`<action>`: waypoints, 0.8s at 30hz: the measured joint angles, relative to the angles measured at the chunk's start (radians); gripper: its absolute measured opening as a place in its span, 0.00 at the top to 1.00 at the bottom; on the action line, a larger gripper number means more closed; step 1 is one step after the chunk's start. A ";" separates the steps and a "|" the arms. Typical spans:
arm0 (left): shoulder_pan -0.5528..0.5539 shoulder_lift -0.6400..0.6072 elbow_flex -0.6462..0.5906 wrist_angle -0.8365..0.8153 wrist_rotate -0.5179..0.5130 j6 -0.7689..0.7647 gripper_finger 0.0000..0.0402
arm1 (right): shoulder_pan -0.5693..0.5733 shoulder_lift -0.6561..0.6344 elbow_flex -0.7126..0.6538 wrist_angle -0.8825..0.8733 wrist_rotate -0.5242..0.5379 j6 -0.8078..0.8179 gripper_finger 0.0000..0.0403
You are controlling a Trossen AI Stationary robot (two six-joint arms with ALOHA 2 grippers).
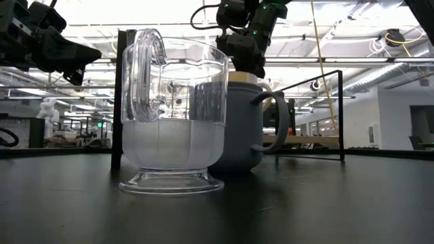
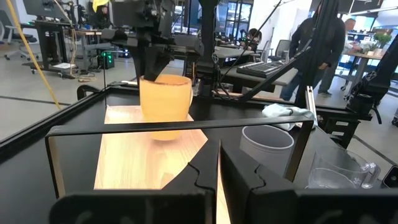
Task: Stack small to large cups/mugs on shelf
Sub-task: Put the orange mug on the shelf
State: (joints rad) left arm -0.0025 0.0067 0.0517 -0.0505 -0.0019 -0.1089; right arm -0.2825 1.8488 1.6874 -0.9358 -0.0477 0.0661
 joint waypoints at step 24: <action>0.000 0.000 0.000 0.000 0.000 0.000 0.96 | -0.004 -0.001 -0.071 0.083 -0.001 0.000 0.92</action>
State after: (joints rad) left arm -0.0025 0.0067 0.0517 -0.0505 -0.0021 -0.1092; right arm -0.2867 1.8481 1.6161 -0.8528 -0.0486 0.0666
